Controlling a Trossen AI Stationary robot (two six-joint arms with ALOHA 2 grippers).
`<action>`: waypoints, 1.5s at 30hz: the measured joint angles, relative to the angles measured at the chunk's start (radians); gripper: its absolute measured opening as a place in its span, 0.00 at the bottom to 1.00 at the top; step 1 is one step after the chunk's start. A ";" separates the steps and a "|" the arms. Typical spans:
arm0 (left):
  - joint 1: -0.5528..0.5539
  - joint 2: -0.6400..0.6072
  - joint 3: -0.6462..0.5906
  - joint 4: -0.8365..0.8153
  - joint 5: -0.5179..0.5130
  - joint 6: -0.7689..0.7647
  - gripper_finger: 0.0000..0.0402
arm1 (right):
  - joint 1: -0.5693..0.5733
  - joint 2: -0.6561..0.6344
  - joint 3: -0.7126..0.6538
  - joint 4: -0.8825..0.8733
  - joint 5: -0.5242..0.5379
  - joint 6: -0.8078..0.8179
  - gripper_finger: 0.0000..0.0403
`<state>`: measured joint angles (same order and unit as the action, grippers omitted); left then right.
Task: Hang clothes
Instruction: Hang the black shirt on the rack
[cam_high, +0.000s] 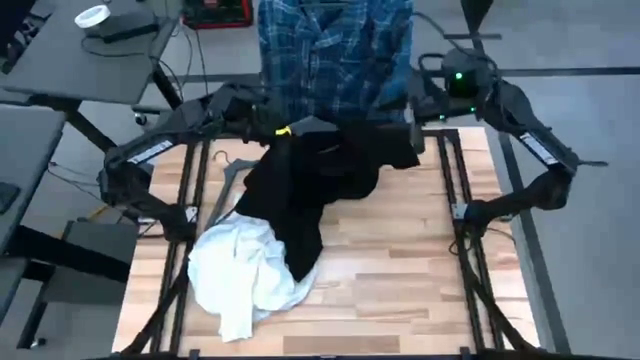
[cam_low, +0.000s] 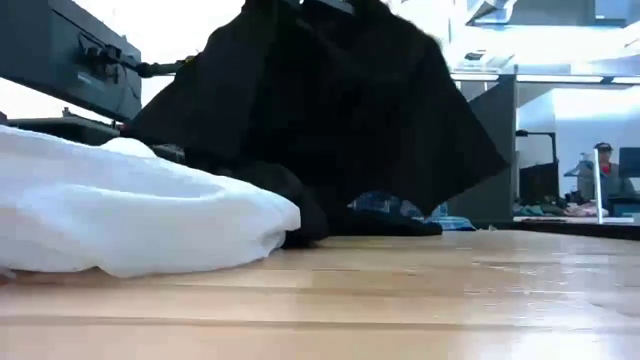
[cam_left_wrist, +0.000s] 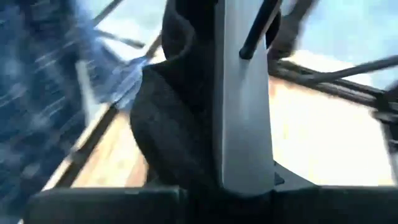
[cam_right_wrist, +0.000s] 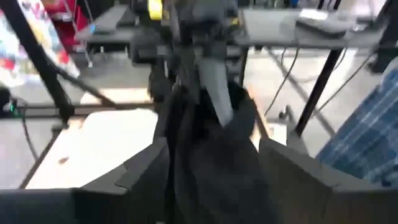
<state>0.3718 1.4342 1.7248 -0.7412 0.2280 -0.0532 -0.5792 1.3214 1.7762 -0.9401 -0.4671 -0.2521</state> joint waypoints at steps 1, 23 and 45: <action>-0.005 -0.003 0.000 0.005 0.015 0.000 0.11 | -0.003 0.002 0.000 -0.035 0.000 -0.015 0.59; -0.041 -0.005 0.000 0.080 0.031 -0.036 0.14 | 0.032 0.020 0.000 -0.141 -0.084 -0.095 0.21; -0.041 -0.063 0.001 -0.183 -0.126 -0.144 0.36 | -0.196 -0.052 -0.001 -0.170 -0.070 -0.135 0.07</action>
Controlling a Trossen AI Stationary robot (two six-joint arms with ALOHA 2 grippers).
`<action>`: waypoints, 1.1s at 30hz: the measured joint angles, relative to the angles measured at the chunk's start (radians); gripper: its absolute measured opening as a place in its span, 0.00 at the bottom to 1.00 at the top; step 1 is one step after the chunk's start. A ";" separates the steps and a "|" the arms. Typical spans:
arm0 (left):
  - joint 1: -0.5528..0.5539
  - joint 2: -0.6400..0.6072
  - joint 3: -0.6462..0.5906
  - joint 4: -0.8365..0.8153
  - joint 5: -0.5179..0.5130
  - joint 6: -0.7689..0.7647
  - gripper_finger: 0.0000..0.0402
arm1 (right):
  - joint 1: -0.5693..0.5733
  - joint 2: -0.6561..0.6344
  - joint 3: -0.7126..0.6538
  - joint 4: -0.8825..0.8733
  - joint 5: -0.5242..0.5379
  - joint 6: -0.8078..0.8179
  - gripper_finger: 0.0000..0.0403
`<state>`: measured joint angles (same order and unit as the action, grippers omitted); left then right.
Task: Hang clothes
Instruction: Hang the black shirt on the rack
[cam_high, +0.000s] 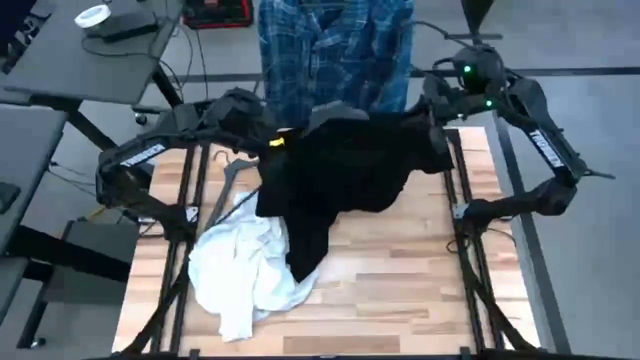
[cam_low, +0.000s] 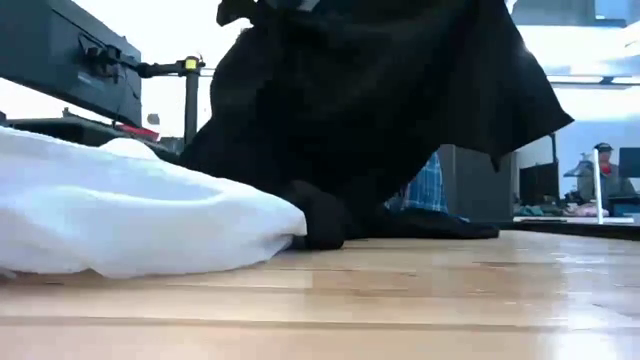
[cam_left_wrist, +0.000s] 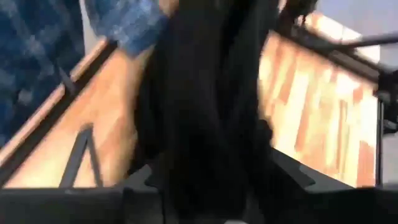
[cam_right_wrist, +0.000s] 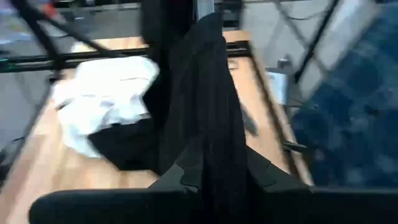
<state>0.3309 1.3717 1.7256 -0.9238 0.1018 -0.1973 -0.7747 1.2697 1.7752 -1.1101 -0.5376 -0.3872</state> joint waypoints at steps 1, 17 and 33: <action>0.000 -0.010 0.000 0.050 -0.001 0.001 0.36 | -0.003 0.001 0.000 0.009 0.003 0.005 0.07; 0.065 -0.053 0.001 0.650 -0.116 0.022 0.36 | -0.058 0.037 0.000 0.172 -0.003 0.102 0.07; 0.083 0.053 0.000 0.936 -0.247 0.109 0.36 | -0.040 0.041 0.000 0.192 -0.011 0.100 0.07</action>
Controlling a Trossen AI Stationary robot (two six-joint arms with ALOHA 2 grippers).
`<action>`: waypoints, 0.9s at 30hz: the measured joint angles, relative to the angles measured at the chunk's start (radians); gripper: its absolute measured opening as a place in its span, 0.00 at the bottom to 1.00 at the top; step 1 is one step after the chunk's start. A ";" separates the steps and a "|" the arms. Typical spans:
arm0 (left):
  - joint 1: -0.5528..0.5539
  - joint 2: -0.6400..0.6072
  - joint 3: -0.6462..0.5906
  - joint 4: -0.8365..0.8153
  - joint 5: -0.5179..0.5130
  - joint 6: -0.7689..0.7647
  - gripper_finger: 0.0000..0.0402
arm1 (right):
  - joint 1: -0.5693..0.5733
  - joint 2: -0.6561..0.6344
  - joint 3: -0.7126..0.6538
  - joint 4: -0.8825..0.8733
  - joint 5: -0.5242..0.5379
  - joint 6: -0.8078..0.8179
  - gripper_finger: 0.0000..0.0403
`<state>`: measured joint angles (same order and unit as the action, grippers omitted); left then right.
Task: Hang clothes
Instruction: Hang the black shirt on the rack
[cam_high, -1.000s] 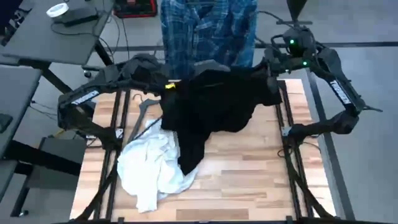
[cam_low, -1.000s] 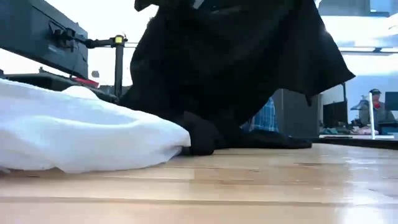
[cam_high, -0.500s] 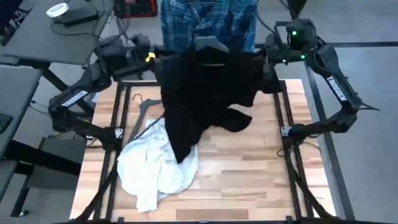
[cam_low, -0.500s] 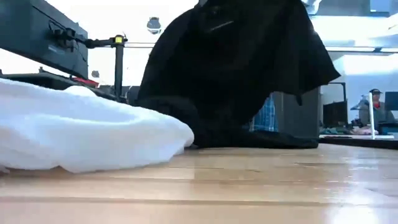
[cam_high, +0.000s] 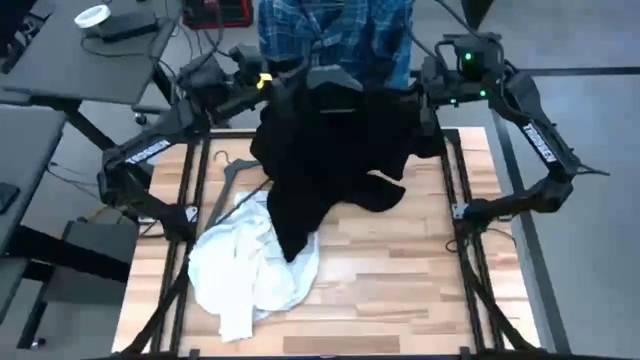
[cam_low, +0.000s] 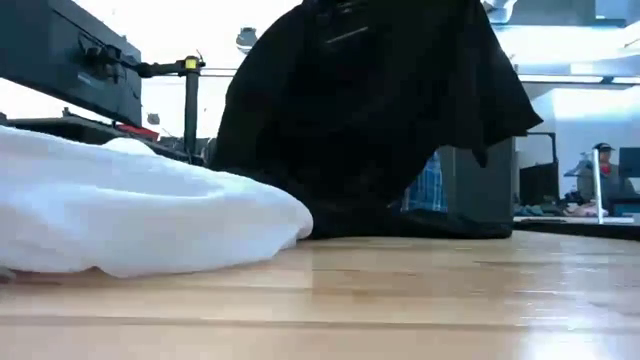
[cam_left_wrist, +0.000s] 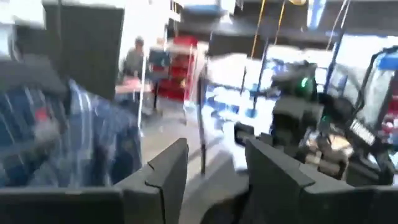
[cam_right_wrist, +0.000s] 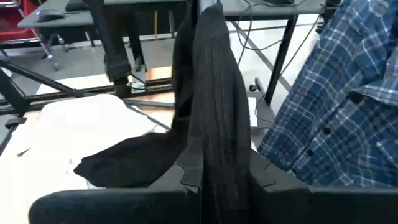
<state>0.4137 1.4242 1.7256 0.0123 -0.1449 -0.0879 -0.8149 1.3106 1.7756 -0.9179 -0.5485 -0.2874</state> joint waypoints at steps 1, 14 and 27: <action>0.005 0.001 0.000 0.011 -0.003 0.000 0.36 | 0.000 0.000 0.000 0.001 0.000 0.000 0.07; 0.018 0.051 0.000 0.070 0.007 -0.022 0.36 | 0.001 0.007 0.000 0.012 0.001 0.001 0.07; 0.036 0.061 0.000 0.138 0.053 -0.038 0.36 | 0.001 0.007 0.000 0.008 0.000 0.000 0.07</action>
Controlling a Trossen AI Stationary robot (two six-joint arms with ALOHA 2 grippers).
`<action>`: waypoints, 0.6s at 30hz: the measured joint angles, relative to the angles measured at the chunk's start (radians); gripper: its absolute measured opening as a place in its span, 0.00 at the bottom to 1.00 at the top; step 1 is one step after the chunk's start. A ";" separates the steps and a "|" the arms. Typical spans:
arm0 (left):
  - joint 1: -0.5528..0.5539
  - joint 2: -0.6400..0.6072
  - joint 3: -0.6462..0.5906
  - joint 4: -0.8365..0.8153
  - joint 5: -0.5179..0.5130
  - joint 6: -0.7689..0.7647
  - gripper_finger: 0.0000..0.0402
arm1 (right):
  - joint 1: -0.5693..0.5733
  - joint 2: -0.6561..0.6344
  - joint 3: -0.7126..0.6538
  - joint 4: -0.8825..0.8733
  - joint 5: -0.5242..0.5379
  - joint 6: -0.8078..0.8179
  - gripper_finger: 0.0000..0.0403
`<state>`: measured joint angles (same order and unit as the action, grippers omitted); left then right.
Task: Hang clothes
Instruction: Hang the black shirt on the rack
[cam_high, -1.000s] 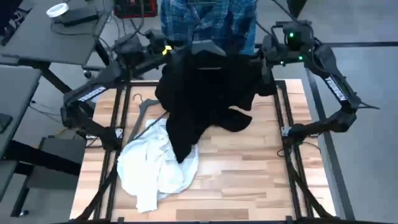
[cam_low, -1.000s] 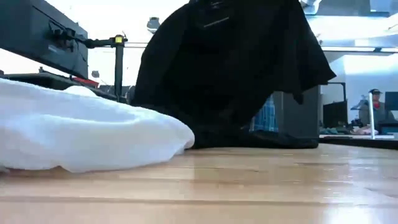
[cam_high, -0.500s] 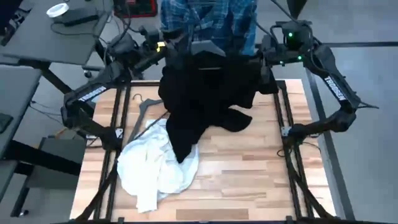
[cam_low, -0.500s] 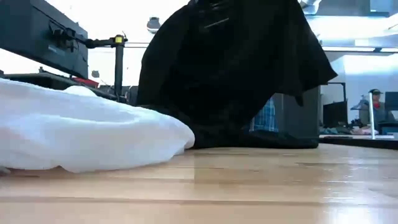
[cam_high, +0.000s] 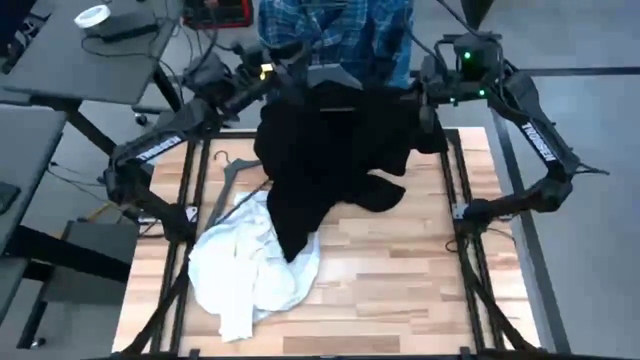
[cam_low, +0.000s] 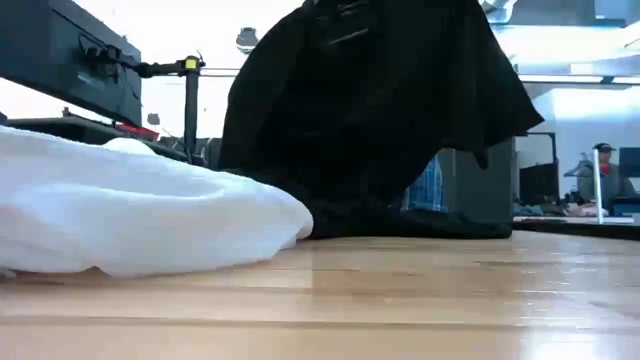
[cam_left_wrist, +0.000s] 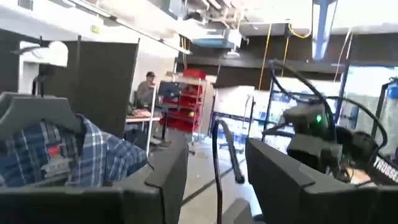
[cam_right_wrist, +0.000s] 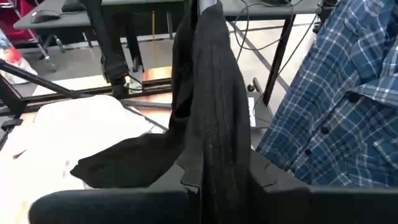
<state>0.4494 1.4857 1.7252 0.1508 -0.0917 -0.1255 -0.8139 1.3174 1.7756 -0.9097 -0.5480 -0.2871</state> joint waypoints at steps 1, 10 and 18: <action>0.003 0.000 0.000 -0.003 0.001 -0.004 0.36 | 0.000 0.000 0.000 0.000 0.000 0.000 0.07; 0.012 0.005 0.000 -0.010 0.019 0.060 0.08 | 0.000 0.000 0.000 0.000 0.001 0.000 0.07; 0.114 0.005 0.000 -0.015 0.339 0.034 0.00 | -0.001 0.000 0.000 -0.009 -0.062 -0.021 0.07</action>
<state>0.5632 1.4902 1.7252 0.1353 0.2475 -0.0915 -0.8150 1.3178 1.7756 -0.9184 -0.6102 -0.3078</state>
